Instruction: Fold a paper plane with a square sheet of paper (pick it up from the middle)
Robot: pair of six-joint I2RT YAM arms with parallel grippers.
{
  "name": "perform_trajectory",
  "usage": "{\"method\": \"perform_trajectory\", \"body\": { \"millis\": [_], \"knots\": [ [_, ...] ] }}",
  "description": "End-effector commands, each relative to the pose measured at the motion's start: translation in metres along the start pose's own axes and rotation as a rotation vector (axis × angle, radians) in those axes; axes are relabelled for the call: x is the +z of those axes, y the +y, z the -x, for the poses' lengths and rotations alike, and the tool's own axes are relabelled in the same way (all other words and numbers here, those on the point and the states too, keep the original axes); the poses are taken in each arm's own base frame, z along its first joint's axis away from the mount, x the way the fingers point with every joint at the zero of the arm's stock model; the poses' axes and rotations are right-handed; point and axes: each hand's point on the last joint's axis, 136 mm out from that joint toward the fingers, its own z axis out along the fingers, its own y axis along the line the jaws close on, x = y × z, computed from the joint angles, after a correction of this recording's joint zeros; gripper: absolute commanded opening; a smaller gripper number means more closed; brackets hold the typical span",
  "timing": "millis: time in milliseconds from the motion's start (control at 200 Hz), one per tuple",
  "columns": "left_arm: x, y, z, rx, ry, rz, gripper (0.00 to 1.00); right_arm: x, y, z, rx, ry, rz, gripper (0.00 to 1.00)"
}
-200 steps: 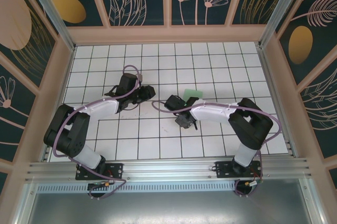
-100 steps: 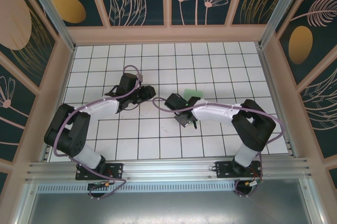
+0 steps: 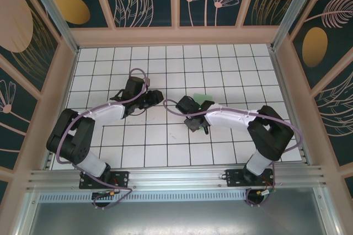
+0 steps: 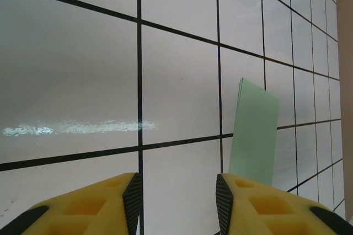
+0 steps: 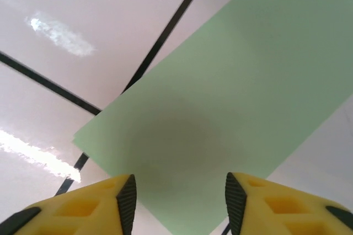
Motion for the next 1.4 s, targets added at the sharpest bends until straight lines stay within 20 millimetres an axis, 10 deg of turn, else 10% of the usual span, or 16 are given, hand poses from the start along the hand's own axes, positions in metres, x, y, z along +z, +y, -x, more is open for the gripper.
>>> {"method": "perform_trajectory", "body": {
  "millis": [0, 425, 981, 1396],
  "knots": [
    [0.002, -0.007, 0.007, 0.018, -0.012, -0.021, 0.44, 0.001, 0.008, -0.016, -0.053, 0.057, 0.053, 0.52],
    [0.004, -0.005, 0.005, 0.019, -0.002, -0.020, 0.44, 0.024, -0.003, -0.019, -0.100, 0.112, -0.031, 0.65],
    [0.005, -0.005, 0.005, 0.013, 0.002, -0.024, 0.45, 0.018, -0.019, -0.006, -0.049, 0.061, -0.095, 0.21],
    [0.006, -0.008, 0.001, 0.018, 0.014, -0.049, 0.44, 0.000, -0.040, 0.016, 0.182, -0.065, -0.040, 0.19]
  ]
}}
